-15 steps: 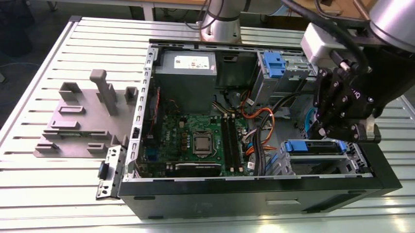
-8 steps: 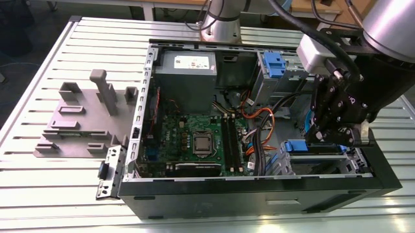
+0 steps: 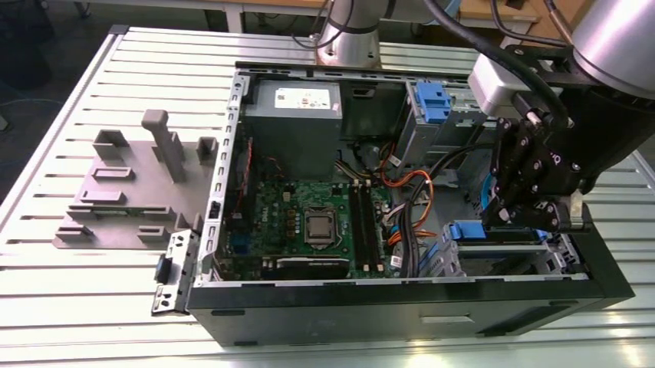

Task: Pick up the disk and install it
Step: 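Insert the first disk wire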

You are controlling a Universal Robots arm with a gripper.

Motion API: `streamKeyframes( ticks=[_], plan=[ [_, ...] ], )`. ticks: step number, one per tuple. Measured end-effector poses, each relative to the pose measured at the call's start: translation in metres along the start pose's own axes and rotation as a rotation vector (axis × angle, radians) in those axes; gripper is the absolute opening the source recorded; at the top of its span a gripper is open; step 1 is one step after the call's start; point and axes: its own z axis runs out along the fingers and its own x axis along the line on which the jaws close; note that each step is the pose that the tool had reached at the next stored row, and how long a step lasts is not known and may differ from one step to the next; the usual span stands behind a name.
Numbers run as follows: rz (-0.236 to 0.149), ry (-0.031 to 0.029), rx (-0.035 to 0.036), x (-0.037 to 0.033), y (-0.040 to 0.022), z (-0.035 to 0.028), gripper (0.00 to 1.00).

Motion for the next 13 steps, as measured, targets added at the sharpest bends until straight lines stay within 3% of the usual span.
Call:
streamKeyframes(
  ticks=[6,13],
  plan=[
    [0.000,0.0008,0.0001,-0.0001,-0.0018,0.0006,0.11],
    [0.000,0.0010,0.0001,-0.0008,-0.0210,0.0023,0.11]
  ],
)
